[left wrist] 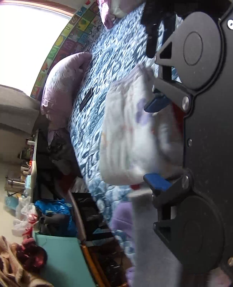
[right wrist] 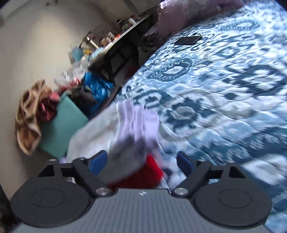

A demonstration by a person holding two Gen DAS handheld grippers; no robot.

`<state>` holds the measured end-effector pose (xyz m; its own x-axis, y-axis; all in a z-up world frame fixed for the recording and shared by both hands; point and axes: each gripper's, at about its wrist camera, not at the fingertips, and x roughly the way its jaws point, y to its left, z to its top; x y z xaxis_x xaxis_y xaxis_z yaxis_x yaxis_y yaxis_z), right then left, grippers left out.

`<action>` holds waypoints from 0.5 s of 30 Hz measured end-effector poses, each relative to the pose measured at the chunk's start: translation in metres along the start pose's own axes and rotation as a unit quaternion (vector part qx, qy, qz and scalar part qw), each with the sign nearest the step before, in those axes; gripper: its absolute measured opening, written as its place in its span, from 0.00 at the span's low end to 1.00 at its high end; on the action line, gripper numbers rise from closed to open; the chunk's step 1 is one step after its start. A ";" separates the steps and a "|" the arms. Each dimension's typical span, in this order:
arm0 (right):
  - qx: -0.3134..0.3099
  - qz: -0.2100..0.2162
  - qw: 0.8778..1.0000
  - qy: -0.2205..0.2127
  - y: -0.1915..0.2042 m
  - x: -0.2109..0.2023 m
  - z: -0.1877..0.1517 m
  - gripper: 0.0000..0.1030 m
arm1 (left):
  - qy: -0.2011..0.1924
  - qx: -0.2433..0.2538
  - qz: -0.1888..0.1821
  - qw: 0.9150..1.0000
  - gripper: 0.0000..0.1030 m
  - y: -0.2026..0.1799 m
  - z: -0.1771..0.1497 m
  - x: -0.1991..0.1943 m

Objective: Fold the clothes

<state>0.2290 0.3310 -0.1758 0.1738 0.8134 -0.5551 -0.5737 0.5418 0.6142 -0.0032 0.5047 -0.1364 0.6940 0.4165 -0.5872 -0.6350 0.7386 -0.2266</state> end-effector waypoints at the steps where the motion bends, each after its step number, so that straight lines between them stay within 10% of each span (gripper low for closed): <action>1: -0.007 -0.008 1.000 0.002 0.001 -0.010 -0.007 0.89 | 0.003 -0.006 -0.002 1.000 0.77 0.000 -0.004 -0.005; 15: -0.095 -0.117 0.988 0.029 0.071 -0.124 -0.104 1.00 | 0.029 0.022 0.042 0.998 0.99 -0.025 -0.071 -0.116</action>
<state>0.0834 0.2459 -0.1218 0.2770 0.6542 -0.7038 -0.6647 0.6594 0.3513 -0.0918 0.4008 -0.1178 0.6168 0.4472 -0.6477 -0.6735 0.7257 -0.1404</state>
